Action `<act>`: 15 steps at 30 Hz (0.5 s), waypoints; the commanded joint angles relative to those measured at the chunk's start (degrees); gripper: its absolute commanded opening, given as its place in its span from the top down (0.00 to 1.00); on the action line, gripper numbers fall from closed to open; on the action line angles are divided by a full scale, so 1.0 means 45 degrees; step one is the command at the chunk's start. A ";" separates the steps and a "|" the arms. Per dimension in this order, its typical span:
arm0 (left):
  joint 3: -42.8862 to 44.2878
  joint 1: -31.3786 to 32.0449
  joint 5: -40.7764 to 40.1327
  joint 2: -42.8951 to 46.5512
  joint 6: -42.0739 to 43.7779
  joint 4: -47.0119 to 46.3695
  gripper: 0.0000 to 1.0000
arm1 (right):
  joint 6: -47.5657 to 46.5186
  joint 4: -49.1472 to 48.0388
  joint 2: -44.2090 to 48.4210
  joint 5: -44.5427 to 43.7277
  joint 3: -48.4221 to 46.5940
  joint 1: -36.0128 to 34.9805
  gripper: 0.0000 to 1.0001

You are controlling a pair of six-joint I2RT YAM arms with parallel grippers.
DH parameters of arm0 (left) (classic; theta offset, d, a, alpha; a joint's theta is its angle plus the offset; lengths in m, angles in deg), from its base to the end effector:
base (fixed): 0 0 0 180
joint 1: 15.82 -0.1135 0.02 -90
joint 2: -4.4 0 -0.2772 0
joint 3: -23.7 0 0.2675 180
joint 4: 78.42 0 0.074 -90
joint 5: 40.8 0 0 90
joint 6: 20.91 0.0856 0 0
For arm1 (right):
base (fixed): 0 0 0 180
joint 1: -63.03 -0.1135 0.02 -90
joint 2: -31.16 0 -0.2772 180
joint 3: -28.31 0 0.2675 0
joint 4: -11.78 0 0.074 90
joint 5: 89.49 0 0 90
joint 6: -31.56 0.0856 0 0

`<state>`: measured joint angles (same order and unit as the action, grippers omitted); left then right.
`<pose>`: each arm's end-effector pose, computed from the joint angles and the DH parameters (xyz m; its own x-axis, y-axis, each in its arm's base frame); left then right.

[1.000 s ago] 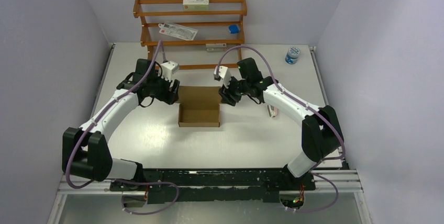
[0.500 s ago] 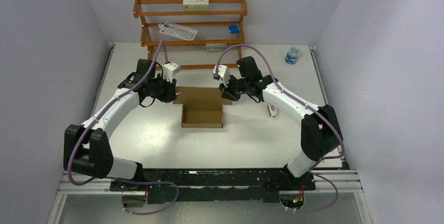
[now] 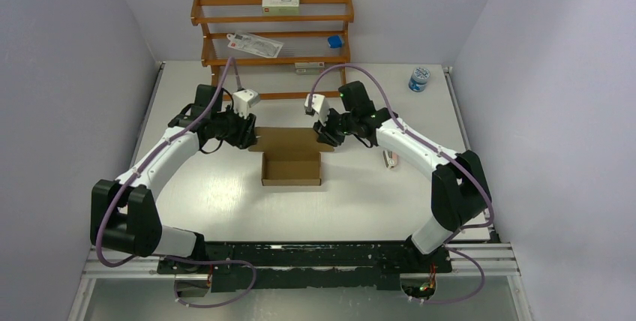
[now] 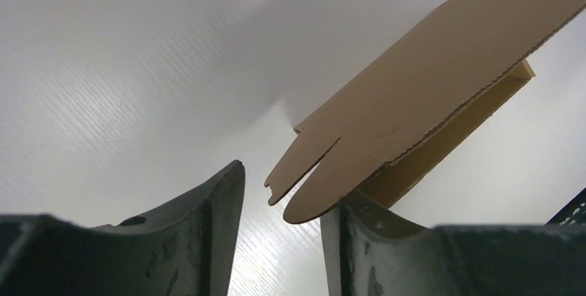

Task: Fold the paper box

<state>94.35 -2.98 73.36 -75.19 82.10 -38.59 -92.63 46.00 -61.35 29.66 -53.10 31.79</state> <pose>0.3183 -0.1085 0.2302 -0.6096 0.3496 -0.7115 0.6189 0.7707 -0.1515 0.3197 0.2427 0.2332 -0.0838 -0.6248 -0.7763 -0.9585 0.2635 -0.1086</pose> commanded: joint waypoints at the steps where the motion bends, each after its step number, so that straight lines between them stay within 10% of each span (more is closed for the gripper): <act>1: 0.0600 -0.0041 -0.0144 0.0044 0.0237 -0.0046 0.50 | -0.0365 0.0152 0.0603 -0.0340 0.0130 -0.0026 0.67; 15: 0.1255 0.0424 0.0813 -0.0613 0.0875 0.0409 0.46 | -0.0807 0.1354 0.0610 -0.1625 0.0121 -0.0322 0.63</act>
<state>98.04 -1.85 73.80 -76.62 83.89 -37.84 -95.12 50.22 -57.98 24.56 -52.11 31.22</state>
